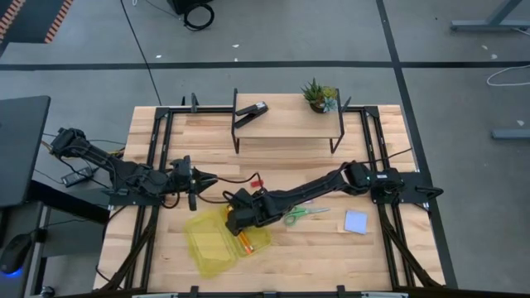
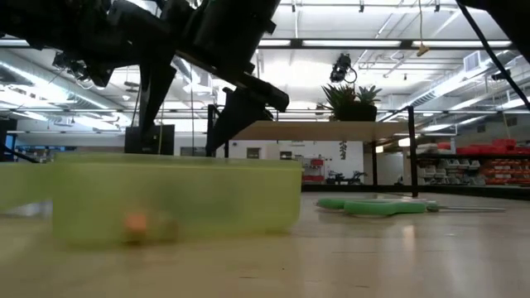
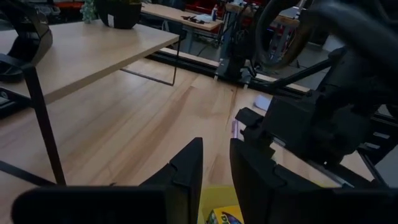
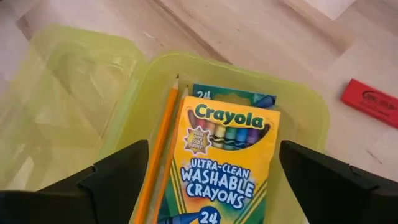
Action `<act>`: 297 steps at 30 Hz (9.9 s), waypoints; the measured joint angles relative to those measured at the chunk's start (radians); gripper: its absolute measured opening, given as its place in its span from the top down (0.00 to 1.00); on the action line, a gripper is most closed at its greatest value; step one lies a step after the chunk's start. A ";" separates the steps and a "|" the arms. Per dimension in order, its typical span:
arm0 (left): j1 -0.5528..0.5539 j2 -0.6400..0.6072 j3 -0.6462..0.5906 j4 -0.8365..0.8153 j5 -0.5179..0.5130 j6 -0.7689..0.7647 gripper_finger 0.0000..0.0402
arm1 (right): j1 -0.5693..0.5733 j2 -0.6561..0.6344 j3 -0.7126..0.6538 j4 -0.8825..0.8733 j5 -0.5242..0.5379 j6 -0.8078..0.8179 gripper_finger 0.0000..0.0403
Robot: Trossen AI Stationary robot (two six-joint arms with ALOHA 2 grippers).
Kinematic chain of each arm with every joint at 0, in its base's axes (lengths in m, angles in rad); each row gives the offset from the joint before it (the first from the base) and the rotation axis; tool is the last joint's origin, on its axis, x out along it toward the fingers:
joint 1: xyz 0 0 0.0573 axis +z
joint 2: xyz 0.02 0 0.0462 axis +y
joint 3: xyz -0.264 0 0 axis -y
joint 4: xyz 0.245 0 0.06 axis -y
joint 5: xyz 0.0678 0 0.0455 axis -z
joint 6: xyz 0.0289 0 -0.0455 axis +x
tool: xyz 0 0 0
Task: Pack school essentials
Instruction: Put the green scissors into the supply box, then put the purple mechanical pencil into the supply box
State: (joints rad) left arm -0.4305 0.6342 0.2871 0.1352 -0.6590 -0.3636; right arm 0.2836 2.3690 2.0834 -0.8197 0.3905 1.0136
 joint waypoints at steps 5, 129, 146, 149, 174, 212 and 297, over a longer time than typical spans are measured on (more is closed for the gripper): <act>0.000 0.000 0.000 -0.005 0.000 0.007 0.79 | -0.003 -0.032 0.000 -0.015 0.004 -0.029 0.08; 0.001 -0.031 0.000 -0.019 -0.025 0.246 0.98 | -0.061 -0.170 -0.026 -0.071 -0.360 -0.504 0.73; 0.001 -0.026 0.000 0.026 -0.025 0.218 0.91 | -0.039 -0.158 -0.026 0.158 -0.146 -0.215 0.73; 0.001 -0.026 0.000 0.024 -0.025 0.219 0.92 | -0.040 -0.132 -0.029 0.165 -0.129 -0.212 0.73; 0.001 -0.026 0.000 0.001 -0.026 0.244 0.91 | -0.049 -0.096 -0.034 0.105 -0.170 -0.246 0.73; 0.001 -0.026 0.000 -0.002 -0.026 0.245 0.90 | -0.068 -0.097 -0.138 0.169 -0.312 -0.298 0.54; 0.002 -0.026 0.000 -0.032 -0.026 0.247 0.91 | -0.136 -0.579 -0.996 -0.016 -0.426 -0.603 0.56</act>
State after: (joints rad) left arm -0.4290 0.6086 0.2871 0.1028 -0.6846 -0.1165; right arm 0.1474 1.7905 1.0877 -0.8354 -0.0359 0.4105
